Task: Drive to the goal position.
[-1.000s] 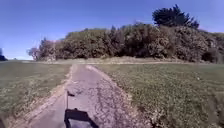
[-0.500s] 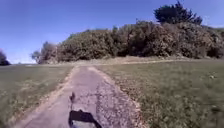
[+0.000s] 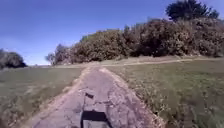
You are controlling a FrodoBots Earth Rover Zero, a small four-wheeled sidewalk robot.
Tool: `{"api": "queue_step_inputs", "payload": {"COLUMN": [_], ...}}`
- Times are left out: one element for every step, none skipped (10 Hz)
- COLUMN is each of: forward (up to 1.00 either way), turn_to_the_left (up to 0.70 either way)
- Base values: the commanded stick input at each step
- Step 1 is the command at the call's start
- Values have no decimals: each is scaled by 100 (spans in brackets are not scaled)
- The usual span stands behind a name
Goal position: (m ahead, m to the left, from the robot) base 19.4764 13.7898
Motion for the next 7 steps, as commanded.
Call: {"api": "queue_step_inputs", "payload": {"forward": [85, 85, 85, 85, 85, 85, 85], "turn_to_the_left": [4, 34, 34, 34, 16, 5, 2]}}
